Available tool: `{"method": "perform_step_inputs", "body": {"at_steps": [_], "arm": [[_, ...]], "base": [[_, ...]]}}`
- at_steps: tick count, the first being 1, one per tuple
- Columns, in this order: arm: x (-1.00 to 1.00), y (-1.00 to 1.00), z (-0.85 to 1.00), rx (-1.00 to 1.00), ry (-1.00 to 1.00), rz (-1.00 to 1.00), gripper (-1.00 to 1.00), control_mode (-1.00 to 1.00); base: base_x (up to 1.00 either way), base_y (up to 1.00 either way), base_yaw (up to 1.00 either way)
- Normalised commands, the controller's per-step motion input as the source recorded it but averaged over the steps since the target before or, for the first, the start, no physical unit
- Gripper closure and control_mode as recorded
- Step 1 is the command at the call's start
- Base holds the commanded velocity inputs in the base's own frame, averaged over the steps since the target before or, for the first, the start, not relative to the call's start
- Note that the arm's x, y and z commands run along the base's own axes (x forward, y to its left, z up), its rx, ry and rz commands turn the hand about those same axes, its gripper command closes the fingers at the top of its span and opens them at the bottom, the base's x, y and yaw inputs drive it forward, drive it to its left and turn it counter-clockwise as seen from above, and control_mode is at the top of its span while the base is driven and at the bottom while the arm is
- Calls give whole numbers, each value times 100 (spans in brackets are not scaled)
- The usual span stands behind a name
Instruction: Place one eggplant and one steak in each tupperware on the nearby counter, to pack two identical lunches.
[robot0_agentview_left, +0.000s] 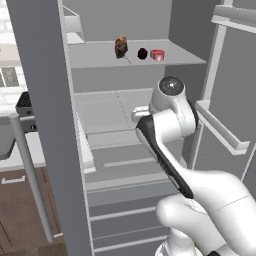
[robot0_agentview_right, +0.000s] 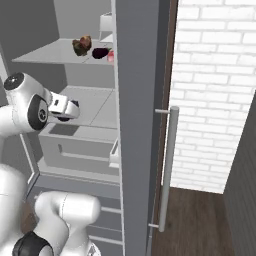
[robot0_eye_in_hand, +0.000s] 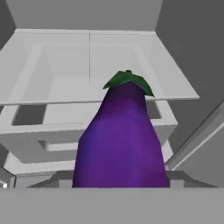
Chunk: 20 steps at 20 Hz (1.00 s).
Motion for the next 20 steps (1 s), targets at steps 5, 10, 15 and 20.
{"method": "perform_step_inputs", "body": {"at_steps": [5, 10, 15, 20], "arm": [[-60, 6, -31, -1, 7, 9, 100, 100], [0, 0, 0, 0, 0, 0, 100, 100], [0, 0, 0, 0, 0, 0, 100, 100], [0, 0, 0, 0, 0, 0, 100, 100]], "base": [[-40, 1, 5], [-100, 40, 17], [-95, 93, 41], [-24, 100, 59]]}}
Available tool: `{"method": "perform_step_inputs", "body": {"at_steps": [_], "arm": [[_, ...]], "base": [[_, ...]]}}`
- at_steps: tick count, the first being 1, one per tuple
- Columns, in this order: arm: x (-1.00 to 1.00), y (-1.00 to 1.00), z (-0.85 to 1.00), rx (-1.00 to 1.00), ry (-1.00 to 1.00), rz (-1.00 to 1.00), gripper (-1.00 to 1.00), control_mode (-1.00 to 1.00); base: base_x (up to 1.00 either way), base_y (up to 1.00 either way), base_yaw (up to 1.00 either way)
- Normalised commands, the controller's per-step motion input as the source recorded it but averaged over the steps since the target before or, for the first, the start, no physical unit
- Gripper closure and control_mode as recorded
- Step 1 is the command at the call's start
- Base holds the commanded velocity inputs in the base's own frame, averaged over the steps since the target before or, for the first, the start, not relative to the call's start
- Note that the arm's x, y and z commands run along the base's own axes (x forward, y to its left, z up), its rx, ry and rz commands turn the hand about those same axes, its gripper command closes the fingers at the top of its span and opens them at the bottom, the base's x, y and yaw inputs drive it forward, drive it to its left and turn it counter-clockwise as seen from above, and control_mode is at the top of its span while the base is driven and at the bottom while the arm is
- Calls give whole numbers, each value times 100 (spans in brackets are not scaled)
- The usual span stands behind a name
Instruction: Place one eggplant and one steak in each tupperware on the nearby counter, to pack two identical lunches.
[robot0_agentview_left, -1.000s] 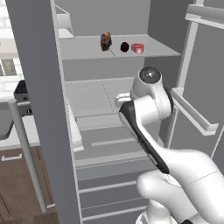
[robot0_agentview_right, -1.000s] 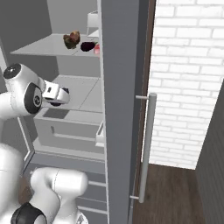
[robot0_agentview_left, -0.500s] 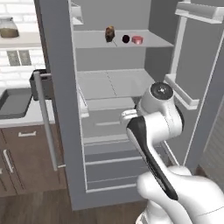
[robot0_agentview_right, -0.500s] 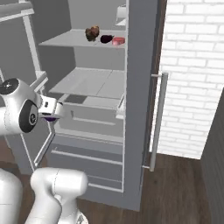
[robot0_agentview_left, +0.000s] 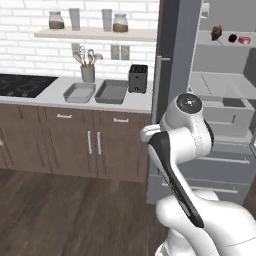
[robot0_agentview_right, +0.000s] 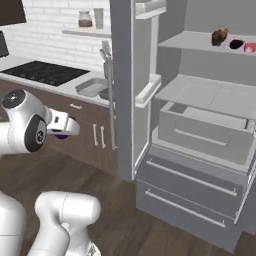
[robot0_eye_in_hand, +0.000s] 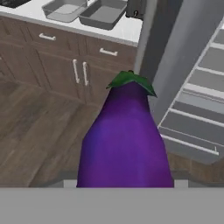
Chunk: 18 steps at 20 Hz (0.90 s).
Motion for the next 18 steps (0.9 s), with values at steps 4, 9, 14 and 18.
{"method": "perform_step_inputs", "body": {"at_steps": [4, 9, 14, 18], "arm": [[0, 0, 0, 0, 0, 0, 100, 100], [0, 0, 0, 0, 0, 0, 100, 100], [0, 0, 0, 0, 0, 0, 100, 100], [0, 0, 0, 0, 0, 0, 100, 100]], "base": [[81, 95, 29], [100, 55, -8], [100, 71, -24], [100, 84, -3]]}}
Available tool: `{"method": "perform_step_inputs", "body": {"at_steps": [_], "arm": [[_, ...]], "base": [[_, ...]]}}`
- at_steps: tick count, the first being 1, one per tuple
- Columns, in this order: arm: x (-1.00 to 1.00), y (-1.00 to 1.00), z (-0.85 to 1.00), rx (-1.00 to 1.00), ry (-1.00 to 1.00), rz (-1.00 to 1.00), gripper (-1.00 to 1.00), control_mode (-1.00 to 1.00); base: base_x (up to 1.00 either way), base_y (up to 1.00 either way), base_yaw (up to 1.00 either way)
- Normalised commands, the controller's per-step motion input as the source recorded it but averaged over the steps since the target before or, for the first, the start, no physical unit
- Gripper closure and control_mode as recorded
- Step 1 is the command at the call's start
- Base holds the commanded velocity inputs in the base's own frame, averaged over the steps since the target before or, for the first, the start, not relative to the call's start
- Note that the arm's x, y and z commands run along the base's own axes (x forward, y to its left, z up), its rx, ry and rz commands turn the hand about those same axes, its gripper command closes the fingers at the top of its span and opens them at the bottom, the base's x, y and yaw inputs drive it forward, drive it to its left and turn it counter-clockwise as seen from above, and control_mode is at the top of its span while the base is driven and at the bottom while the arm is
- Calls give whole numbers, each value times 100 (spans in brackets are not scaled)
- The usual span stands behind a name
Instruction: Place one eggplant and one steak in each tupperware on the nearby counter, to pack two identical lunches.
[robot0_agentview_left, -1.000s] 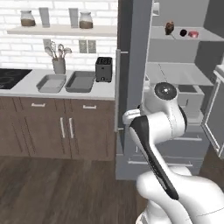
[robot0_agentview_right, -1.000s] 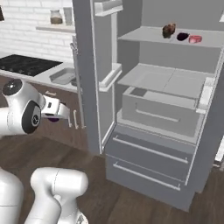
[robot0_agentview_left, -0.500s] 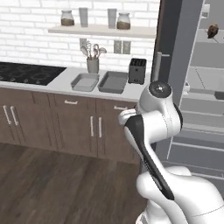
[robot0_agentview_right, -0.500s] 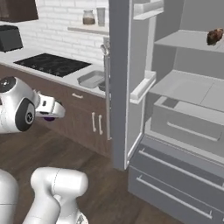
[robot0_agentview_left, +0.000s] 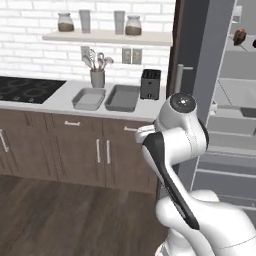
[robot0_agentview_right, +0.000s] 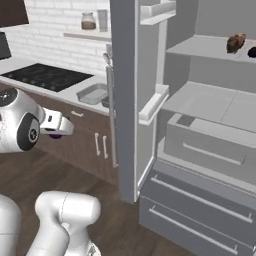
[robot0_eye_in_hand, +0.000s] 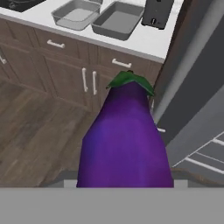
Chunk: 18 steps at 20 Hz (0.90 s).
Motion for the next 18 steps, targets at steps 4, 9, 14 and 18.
{"method": "perform_step_inputs", "body": {"at_steps": [4, 9, 14, 18], "arm": [[0, 0, 0, 0, 0, 0, 100, 100], [0, 0, 0, 0, 0, 0, 100, 100], [0, 0, 0, 0, 0, 0, 100, 100], [0, 0, 0, 0, 0, 0, 100, 100]], "base": [[90, 70, 27], [94, 24, 47], [100, 38, 12], [100, 80, -25]]}}
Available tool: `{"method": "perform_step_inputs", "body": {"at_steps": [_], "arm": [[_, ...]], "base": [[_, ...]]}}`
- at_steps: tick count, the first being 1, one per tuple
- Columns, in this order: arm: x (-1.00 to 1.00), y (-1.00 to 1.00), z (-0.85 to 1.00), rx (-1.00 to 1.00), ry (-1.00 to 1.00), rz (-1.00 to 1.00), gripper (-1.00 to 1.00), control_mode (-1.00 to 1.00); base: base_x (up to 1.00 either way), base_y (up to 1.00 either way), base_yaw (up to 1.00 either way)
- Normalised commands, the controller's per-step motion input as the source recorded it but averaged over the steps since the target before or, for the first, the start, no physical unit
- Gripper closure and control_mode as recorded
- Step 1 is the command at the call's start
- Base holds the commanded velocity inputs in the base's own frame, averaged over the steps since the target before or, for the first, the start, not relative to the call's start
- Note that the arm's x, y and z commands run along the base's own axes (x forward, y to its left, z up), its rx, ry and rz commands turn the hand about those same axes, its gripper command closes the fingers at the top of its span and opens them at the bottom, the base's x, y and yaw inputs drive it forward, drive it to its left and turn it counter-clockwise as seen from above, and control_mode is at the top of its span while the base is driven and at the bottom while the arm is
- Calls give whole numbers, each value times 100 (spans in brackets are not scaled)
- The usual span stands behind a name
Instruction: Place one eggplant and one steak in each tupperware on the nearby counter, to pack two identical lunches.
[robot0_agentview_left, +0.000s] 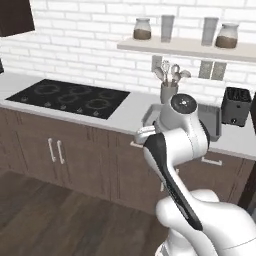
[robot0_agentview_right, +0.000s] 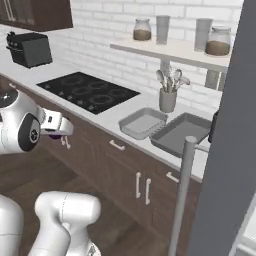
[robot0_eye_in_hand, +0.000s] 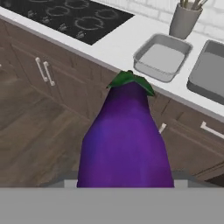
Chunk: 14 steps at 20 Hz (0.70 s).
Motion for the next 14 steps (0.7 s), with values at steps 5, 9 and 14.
{"method": "perform_step_inputs", "body": {"at_steps": [5, 9, 14], "arm": [[0, 0, 0, 0, 0, 0, 100, 100], [0, 0, 0, 0, 0, 0, 100, 100], [0, 0, 0, 0, 0, 0, 100, 100]], "base": [[94, 52, -69], [74, 24, -81], [96, 27, -51]]}}
